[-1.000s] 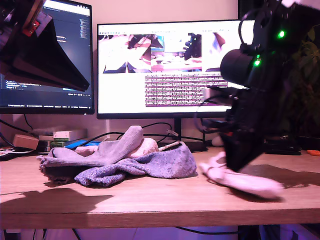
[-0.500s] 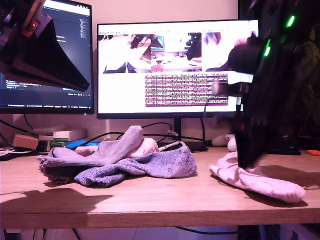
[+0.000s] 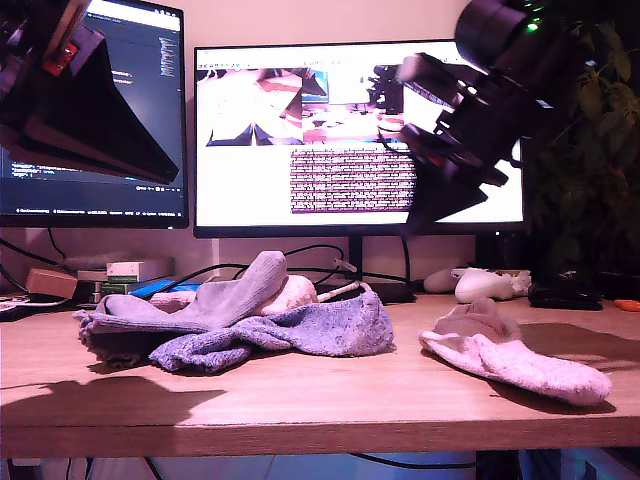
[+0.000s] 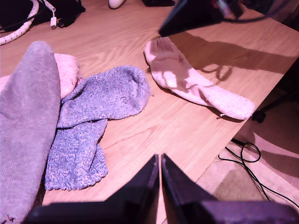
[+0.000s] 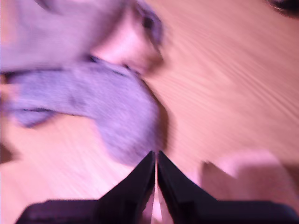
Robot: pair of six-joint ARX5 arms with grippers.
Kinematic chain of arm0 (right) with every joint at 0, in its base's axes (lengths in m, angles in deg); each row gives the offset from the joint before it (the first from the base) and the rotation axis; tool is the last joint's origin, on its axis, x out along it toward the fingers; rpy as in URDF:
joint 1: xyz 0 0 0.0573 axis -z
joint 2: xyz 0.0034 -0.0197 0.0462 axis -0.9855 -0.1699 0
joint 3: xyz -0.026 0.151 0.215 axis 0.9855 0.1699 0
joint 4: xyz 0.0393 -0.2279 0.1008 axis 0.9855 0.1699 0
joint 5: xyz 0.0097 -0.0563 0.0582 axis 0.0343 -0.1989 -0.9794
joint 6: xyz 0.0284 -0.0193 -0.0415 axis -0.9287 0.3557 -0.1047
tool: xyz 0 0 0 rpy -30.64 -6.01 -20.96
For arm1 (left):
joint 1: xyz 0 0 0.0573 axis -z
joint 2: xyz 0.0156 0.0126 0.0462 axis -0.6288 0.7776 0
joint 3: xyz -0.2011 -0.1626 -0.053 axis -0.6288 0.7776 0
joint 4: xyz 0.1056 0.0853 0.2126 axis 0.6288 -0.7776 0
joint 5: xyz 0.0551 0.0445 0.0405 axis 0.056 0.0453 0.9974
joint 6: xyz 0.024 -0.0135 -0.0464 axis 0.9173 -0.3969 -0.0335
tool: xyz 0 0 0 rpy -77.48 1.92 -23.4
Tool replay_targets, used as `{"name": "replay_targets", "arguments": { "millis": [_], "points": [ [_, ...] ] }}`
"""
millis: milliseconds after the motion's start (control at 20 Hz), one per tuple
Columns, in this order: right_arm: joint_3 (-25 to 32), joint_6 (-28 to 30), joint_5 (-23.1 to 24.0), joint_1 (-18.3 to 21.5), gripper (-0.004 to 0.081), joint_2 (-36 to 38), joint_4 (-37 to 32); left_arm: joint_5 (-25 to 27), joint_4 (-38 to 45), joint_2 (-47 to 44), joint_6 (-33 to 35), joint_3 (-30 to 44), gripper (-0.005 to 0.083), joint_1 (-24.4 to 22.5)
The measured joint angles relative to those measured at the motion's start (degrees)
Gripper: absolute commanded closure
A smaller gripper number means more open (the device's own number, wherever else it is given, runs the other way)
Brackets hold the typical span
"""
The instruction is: Pair up the socks based on colour and pattern, by placing them on top of one another
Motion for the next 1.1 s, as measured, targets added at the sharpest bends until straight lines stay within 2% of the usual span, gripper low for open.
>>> {"name": "replay_targets", "arguments": {
  "millis": [150, 350, 500, 600, 800, 850, 950, 1000, 1100],
  "points": [
    [-8.9, 1.5, -0.8, 0.0, 0.0782, -3.4, 1.4, 0.0, -0.1, 0.0, 0.0, 0.0, 0.0793, 0.0],
    [-23.2, 4.2, -3.3, 0.0, 0.0782, -10.2, 7.6, 0.0, -0.1, 0.0, 0.0, 0.0, 0.0793, 0.0],
    [-31.4, 7.6, -3.5, -0.8, 0.0782, -16.8, 11.3, 0.0, -0.1, 0.0, 0.0, 0.0, 0.0793, 0.0],
    [-34.3, 9.1, -3.7, -1.7, 0.0782, -21.2, 12.4, 0.0, -0.1, 0.0, 0.0, 0.0, 0.0793, 0.0],
    [-36.4, 11.9, -5.6, -3.6, 0.0781, -28.0, 13.5, 0.0, -0.1, 0.0, 0.0, 0.0, 0.0793, 0.0],
    [-36.4, 12.3, -6.0, -4.0, 0.0744, -29.4, 14.1, 0.0, -0.2, 0.0, 0.0, 0.0, 0.0793, 0.0],
    [-36.4, 13.3, -6.1, -4.5, 0.0506, -30.9, 14.4, 0.0, -0.3, 0.0, 0.0, 0.0, 0.0793, 0.0],
    [-36.4, 13.2, -5.7, -4.6, 0.0473, -31.0, 14.3, 0.0, -0.6, 0.0, 0.0, 0.0, 0.0793, 0.0],
    [-36.4, 11.8, -4.5, -5.2, 0.047, -31.0, 12.5, 0.0, -1.1, 0.0, 0.0, 0.0, 0.0793, 0.0]
  ]
}}
